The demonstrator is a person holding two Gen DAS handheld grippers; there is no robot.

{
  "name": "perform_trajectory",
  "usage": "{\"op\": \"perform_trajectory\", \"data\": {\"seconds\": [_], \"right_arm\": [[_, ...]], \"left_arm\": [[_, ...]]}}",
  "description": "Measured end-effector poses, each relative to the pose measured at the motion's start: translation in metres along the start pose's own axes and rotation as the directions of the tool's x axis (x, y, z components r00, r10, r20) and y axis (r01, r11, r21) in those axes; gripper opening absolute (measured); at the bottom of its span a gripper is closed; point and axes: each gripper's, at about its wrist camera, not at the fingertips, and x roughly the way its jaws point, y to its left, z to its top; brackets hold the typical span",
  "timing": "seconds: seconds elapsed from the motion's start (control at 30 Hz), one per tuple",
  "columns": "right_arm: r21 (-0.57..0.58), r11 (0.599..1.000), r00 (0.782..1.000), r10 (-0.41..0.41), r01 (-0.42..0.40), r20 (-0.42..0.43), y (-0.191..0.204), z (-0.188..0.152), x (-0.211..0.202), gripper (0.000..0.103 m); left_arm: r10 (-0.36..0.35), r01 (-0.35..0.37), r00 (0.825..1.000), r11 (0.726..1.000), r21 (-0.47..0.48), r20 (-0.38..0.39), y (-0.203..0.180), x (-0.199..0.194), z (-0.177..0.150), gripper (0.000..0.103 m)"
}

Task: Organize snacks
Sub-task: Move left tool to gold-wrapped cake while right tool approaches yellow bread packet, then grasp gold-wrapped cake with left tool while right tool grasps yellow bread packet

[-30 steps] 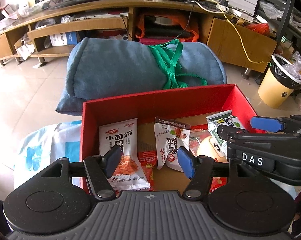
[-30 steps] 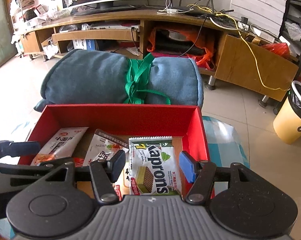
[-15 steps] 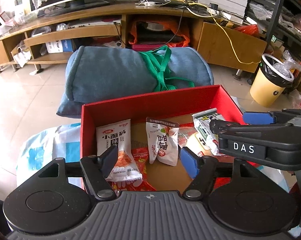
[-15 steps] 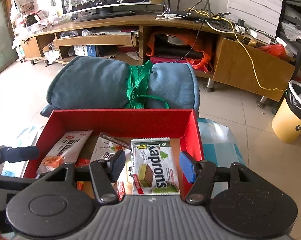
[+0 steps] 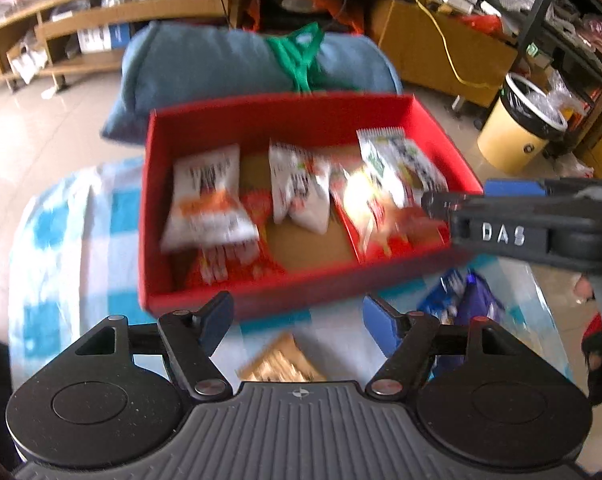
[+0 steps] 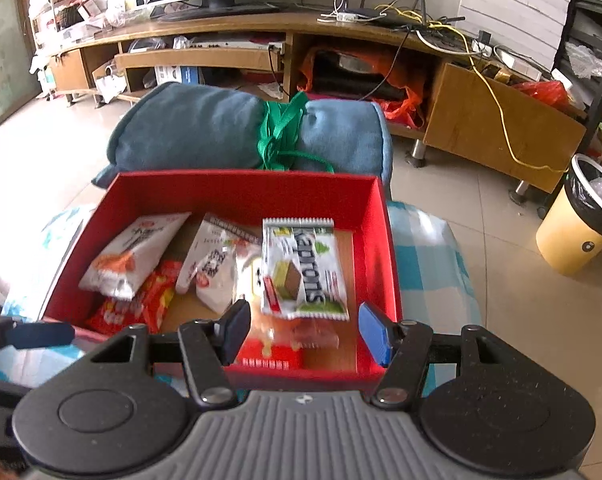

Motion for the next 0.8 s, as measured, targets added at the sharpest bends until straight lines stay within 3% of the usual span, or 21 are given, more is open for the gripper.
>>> {"op": "perform_trajectory", "data": {"seconds": [0.17, 0.47, 0.8], "right_arm": [[-0.005, 1.0, 1.0, 0.001, -0.001, -0.024, -0.006, -0.012, -0.004, 0.058], [0.03, 0.999, 0.997, -0.015, 0.017, -0.069, -0.031, -0.032, -0.009, 0.058], [0.07, 0.997, 0.992, -0.031, 0.04, -0.119, -0.062, -0.059, -0.017, 0.058]], "left_arm": [[-0.014, 0.013, 0.998, 1.0, -0.015, -0.067, -0.007, 0.008, -0.017, 0.077], [0.02, -0.033, 0.987, 0.996, -0.081, -0.159, -0.002, 0.038, -0.028, 0.078], [0.064, -0.08, 0.987, 0.991, -0.105, -0.148, 0.001, 0.054, -0.035, 0.082]]}}
